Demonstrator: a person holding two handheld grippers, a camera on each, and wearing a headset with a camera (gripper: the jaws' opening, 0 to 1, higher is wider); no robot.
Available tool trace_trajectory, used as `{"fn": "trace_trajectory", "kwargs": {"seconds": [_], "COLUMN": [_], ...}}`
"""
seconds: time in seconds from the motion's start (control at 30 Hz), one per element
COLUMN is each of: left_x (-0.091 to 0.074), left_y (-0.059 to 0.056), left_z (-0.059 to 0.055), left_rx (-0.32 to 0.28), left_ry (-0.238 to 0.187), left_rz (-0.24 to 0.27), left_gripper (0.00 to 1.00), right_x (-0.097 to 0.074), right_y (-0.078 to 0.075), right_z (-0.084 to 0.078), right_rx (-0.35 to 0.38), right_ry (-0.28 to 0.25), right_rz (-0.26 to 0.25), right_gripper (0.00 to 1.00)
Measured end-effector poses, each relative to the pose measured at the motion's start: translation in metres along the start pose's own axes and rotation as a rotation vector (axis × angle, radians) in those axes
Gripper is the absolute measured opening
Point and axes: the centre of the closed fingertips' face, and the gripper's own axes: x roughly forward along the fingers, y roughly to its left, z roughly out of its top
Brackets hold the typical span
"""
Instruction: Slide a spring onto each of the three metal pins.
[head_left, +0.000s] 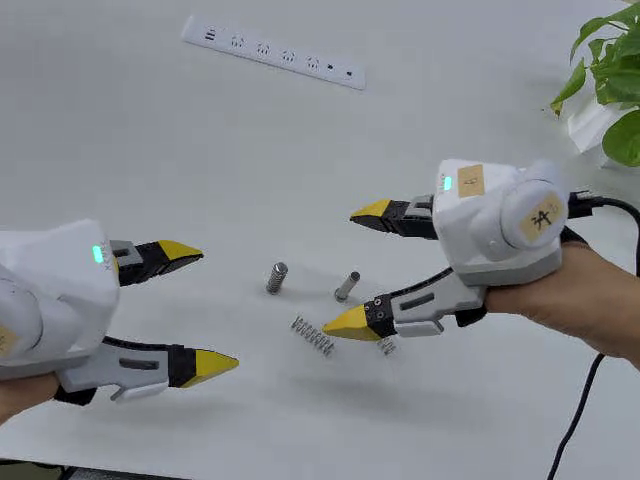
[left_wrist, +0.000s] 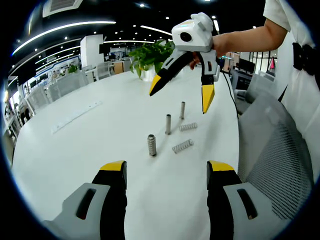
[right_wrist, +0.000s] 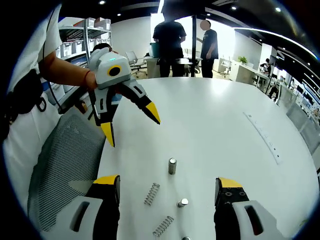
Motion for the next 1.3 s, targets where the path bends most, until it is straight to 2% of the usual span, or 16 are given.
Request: {"fn": "trace_trajectory", "kwargs": {"seconds": [0.1,0.4,0.53,0.9,1.1,1.3], "left_x": [-0.001,-0.001,0.001,0.01,0.022,0.044], "left_y": [-0.001,-0.006,-0.007,-0.016,-0.026,-0.036], "left_z": [-0.001,0.002,0.003,0.002,0.004,0.002], "left_rx": [0.012,0.048,0.064,0.14,0.195,0.258], "left_ry": [0.016,0.048,0.065,0.13,0.158,0.195], "left_rz": [0.002,-0.007,-0.015,-0.066,-0.116,-0.177], "left_gripper": [0.63,0.61,0.6,0.55,0.5,0.44], "right_x": [-0.009,-0.03,-0.042,-0.07,-0.078,-0.085], "right_y": [0.001,0.008,0.009,0.009,0.011,0.014], "right_z": [-0.005,-0.022,-0.033,-0.064,-0.075,-0.084], "right_rx": [0.013,0.039,0.064,0.119,0.145,0.174], "right_ry": [-0.038,-0.1,-0.126,-0.152,-0.152,-0.159], "right_rz": [-0.01,-0.018,-0.034,-0.09,-0.116,-0.135], "right_gripper": [0.81,0.9,0.91,0.92,0.91,0.91]}}
